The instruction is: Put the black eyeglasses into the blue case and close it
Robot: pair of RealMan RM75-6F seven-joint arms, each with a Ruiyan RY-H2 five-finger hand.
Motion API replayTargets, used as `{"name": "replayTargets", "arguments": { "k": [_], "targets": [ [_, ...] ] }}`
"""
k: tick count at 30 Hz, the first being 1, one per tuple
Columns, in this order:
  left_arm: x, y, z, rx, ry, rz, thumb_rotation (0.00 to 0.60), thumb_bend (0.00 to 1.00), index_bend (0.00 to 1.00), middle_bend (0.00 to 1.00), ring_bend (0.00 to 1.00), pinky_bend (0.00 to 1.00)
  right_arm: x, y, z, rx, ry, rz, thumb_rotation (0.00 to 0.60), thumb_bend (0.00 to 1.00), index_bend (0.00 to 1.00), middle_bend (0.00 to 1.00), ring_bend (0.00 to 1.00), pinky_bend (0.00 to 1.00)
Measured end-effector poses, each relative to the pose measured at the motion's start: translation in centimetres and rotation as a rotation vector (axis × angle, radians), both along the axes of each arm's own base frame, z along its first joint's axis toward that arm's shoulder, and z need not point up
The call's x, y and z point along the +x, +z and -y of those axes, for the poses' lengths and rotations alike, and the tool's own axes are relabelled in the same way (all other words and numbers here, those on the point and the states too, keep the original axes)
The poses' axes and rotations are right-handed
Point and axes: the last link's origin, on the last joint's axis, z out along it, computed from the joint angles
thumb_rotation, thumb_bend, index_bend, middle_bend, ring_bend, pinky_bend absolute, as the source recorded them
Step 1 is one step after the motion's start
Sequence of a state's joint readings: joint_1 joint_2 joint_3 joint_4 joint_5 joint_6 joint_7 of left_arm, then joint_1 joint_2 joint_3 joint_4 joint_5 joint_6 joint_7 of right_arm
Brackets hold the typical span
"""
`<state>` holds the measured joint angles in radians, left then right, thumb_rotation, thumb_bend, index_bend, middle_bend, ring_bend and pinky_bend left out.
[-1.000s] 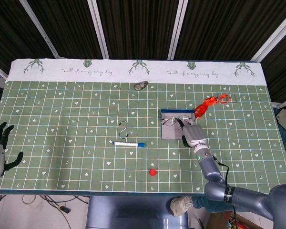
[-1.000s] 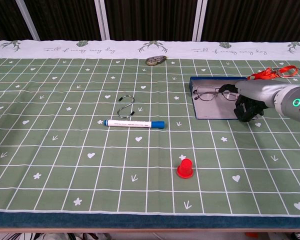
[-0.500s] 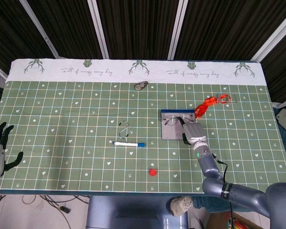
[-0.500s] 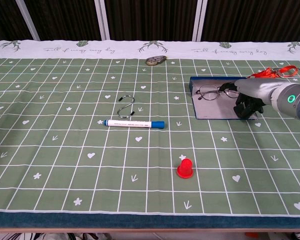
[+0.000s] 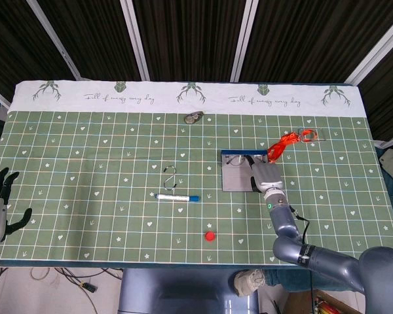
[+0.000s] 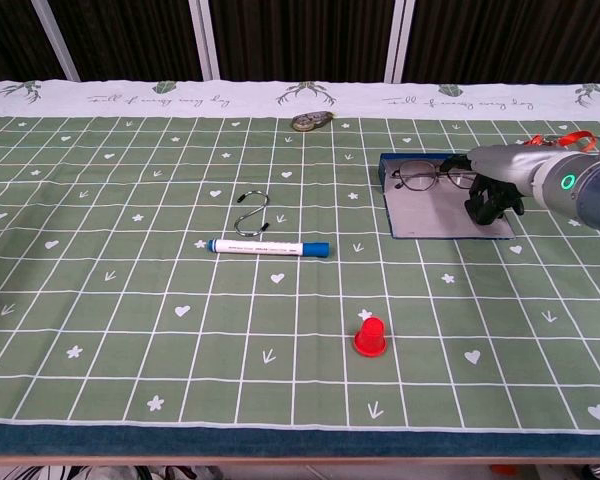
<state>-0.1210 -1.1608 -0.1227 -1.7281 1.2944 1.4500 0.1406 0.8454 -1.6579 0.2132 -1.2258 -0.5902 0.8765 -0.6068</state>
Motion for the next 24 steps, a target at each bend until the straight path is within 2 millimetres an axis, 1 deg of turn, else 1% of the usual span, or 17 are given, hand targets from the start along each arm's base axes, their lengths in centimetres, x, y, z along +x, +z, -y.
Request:
{"name": "replayTargets", "arguments": {
  "k": [12, 13, 16, 18, 19, 20, 21, 24],
  "targets": [
    [0.0, 0.0, 0.0, -0.001, 0.003, 0.001, 0.600, 0.31, 0.09, 0.00, 0.00, 0.00, 0.0, 0.2, 0.6, -0.005, -0.033, 0.014, 0.600, 0.70, 0.09, 0.59, 0.59, 0.66],
    [0.0, 0.0, 0.0, -0.001, 0.003, 0.001, 0.600, 0.31, 0.09, 0.00, 0.00, 0.00, 0.1, 0.3, 0.6, -0.006, -0.032, 0.018, 0.600, 0.68, 0.09, 0.58, 0.58, 0.66],
    [0.0, 0.0, 0.0, -0.002, 0.005, 0.001, 0.600, 0.31, 0.09, 0.00, 0.00, 0.00, 0.6, 0.6, 0.3, -0.009, -0.018, 0.034, 0.600, 0.56, 0.09, 0.52, 0.53, 0.63],
    [0.0, 0.0, 0.0, -0.003, 0.006, 0.000, 0.600, 0.31, 0.09, 0.00, 0.00, 0.00, 0.9, 0.9, 0.0, -0.010, -0.002, 0.044, 0.600, 0.45, 0.09, 0.46, 0.48, 0.55],
    [0.0, 0.0, 0.0, -0.004, 0.006, 0.000, 0.600, 0.31, 0.09, 0.00, 0.00, 0.00, 1.2, 1.1, -0.3, -0.010, 0.010, 0.052, 0.600, 0.42, 0.09, 0.44, 0.45, 0.51],
    [0.0, 0.0, 0.0, -0.004, 0.006, 0.000, 0.600, 0.31, 0.09, 0.00, 0.00, 0.00, 1.3, 1.4, -0.5, -0.011, 0.021, 0.057, 0.600, 0.38, 0.09, 0.40, 0.41, 0.45],
    [0.0, 0.0, 0.0, -0.005, 0.007, -0.001, 0.600, 0.31, 0.09, 0.00, 0.00, 0.00, 1.5, 1.6, -0.8, -0.012, 0.032, 0.061, 0.600, 0.34, 0.10, 0.37, 0.37, 0.39],
    [0.0, -0.1, 0.0, -0.006, 0.007, -0.006, 0.600, 0.31, 0.09, 0.00, 0.00, 0.00, 1.8, 2.4, -1.8, -0.024, 0.075, 0.062, 0.600, 0.30, 0.13, 0.31, 0.32, 0.30]
  ]
}}
